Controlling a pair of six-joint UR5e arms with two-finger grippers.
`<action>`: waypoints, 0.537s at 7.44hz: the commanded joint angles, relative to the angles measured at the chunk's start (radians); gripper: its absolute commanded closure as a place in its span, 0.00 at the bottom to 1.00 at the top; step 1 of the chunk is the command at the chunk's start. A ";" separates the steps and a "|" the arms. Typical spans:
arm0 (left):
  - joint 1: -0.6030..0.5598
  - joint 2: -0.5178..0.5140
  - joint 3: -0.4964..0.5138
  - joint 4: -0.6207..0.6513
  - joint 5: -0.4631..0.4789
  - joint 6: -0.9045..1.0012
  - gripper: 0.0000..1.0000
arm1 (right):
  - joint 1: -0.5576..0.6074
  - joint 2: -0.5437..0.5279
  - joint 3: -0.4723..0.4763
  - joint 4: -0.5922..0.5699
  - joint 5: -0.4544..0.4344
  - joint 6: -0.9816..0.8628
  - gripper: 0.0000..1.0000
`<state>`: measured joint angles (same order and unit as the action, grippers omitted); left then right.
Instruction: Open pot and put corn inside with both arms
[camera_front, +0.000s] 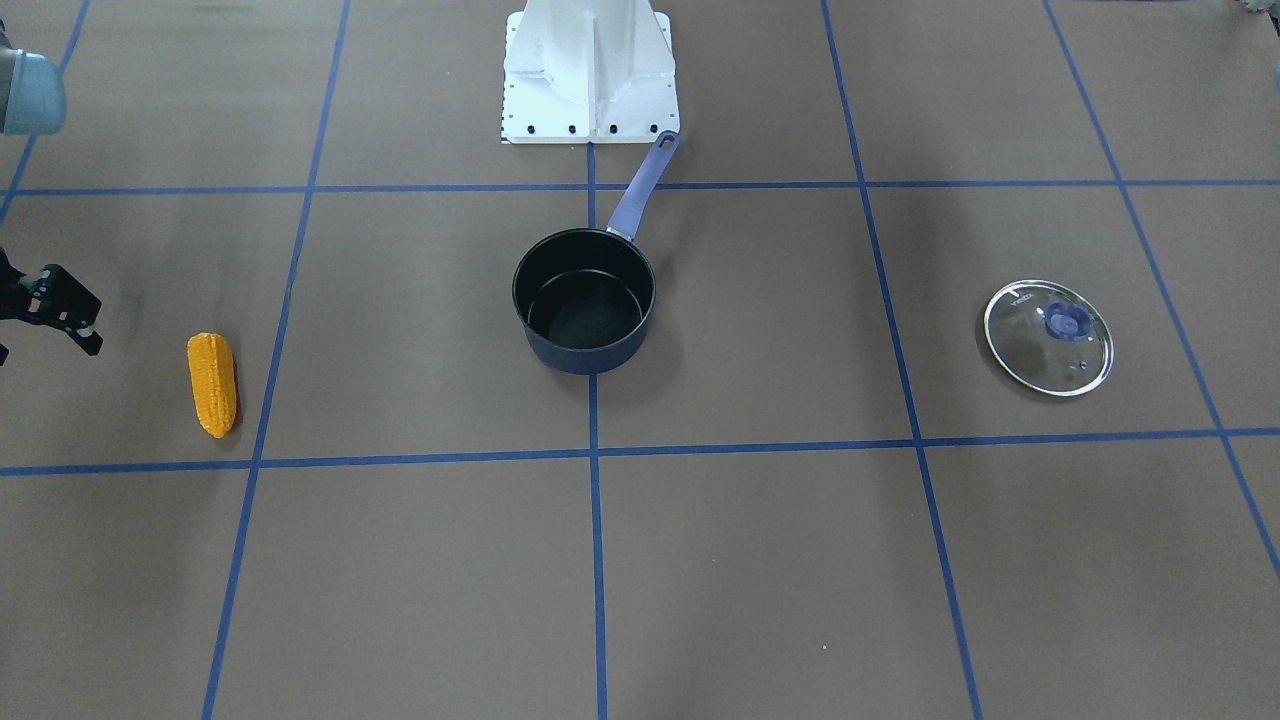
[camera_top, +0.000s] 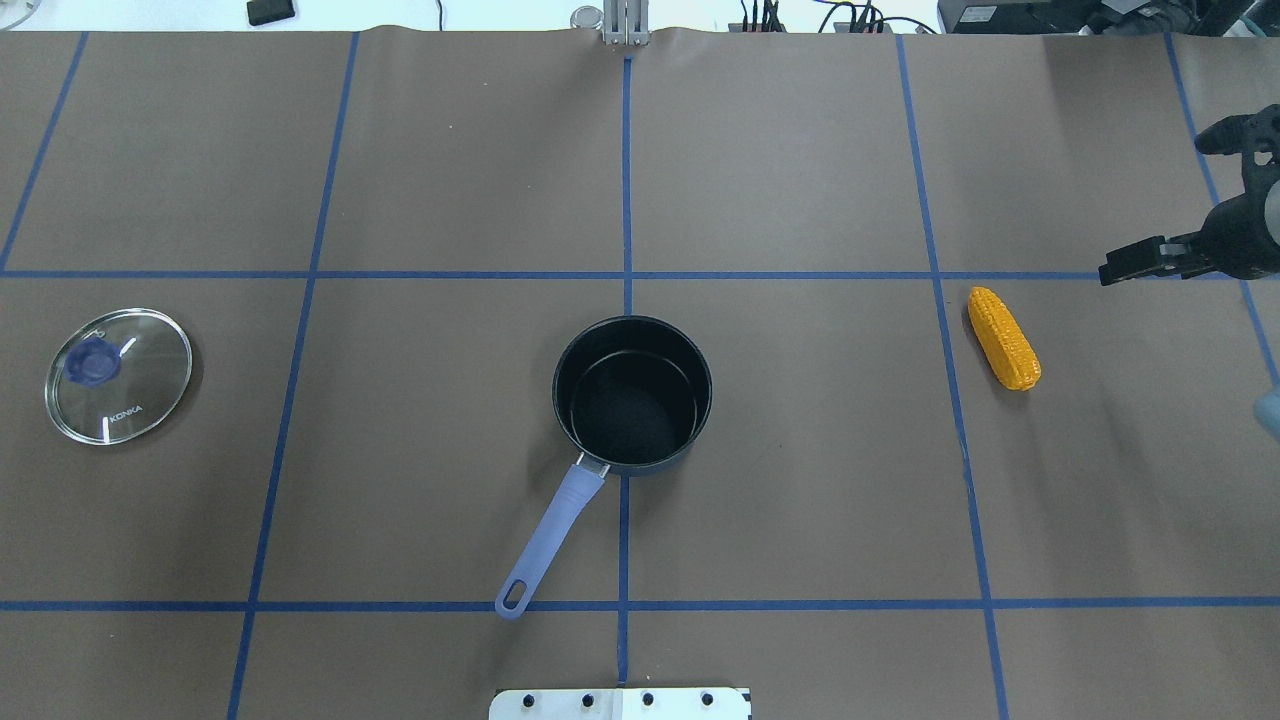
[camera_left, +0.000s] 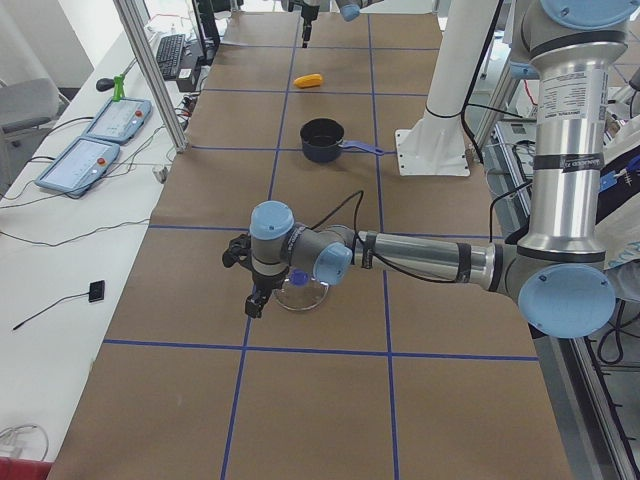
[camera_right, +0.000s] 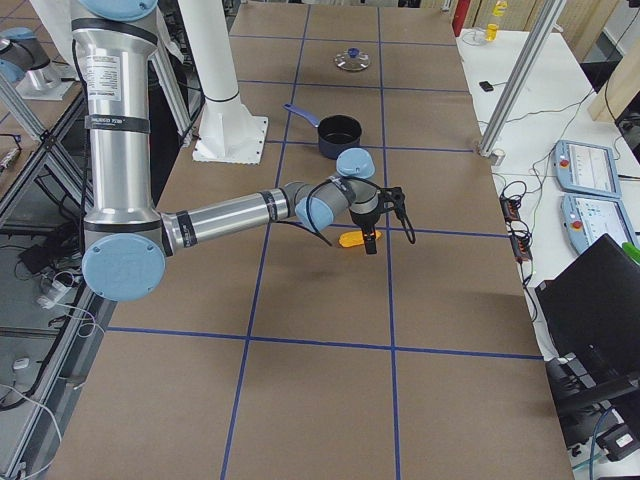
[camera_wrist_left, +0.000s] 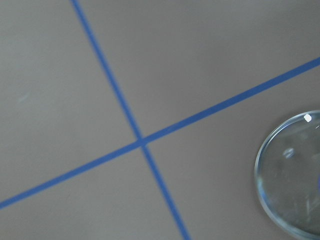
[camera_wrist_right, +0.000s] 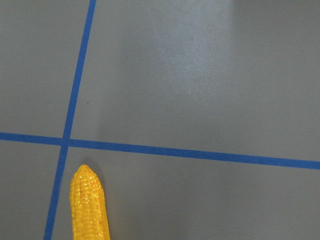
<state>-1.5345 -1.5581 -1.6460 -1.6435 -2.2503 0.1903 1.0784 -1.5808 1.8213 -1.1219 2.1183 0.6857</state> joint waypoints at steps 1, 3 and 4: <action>-0.082 0.047 -0.014 0.031 -0.067 0.014 0.01 | -0.084 0.005 -0.020 0.113 -0.007 0.035 0.00; -0.081 0.035 -0.015 0.031 0.009 0.003 0.01 | -0.235 0.011 -0.037 0.117 -0.217 0.110 0.00; -0.081 0.033 -0.014 0.031 0.009 0.003 0.01 | -0.264 0.022 -0.054 0.117 -0.224 0.109 0.00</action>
<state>-1.6141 -1.5236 -1.6595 -1.6123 -2.2507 0.1948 0.8747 -1.5691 1.7844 -1.0093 1.9505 0.7812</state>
